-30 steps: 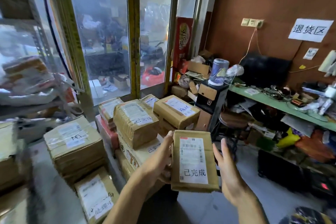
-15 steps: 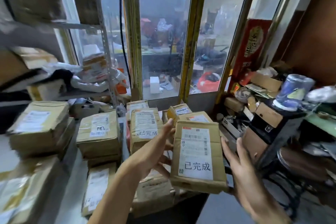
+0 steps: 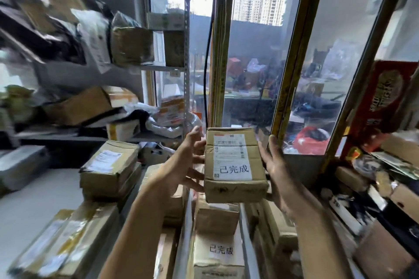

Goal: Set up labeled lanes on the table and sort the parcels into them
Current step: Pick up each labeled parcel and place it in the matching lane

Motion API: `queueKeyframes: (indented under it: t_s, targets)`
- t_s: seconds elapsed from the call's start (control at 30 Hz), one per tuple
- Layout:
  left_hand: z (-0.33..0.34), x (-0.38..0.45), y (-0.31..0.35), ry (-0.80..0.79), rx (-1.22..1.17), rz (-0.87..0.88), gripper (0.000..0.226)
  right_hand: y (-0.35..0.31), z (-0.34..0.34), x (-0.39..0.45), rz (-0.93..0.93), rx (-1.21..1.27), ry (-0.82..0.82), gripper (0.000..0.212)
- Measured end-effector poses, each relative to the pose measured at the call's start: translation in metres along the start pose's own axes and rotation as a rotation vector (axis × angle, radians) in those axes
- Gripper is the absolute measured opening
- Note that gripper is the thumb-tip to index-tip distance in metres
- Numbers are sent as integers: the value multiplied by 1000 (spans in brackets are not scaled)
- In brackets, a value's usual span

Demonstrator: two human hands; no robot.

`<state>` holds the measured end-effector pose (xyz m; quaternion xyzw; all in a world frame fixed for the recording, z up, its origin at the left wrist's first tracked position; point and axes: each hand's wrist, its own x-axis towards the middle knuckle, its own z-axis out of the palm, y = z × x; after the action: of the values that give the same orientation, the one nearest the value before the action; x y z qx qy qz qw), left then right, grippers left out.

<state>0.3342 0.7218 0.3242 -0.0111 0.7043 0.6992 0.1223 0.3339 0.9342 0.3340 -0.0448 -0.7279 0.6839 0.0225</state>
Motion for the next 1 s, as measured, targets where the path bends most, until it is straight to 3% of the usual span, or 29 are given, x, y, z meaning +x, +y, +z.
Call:
queueKeyframes:
  t_s: [0.07, 0.2, 0.3, 0.43, 0.5, 0.57, 0.73, 1.0]
  targets:
    - [-6, 2, -2, 37, 17, -10, 64, 2, 13, 4, -1, -3, -70, 47]
    - [-11, 5, -5, 95, 37, -32, 74, 10, 21, 20, 56, 67, -156, 65]
    - [-9, 8, -7, 128, 94, -55, 76, 21, 19, 26, 33, 64, -199, 55]
    - [-1, 11, -22, 166, 200, -49, 65, 65, 13, 27, 128, 104, -314, 60]
    - [4, 10, -34, 202, 194, -61, 58, 82, 16, 27, 191, 136, -312, 67]
    - [4, 20, -45, 143, 204, -73, 66, 89, 20, 25, 229, 167, -339, 84]
    - [-1, 27, -50, 151, 195, -89, 67, 90, 21, 22, 224, 140, -324, 75]
    - [1, 29, -57, 166, 201, -35, 51, 92, 18, 21, 189, 40, -267, 83]
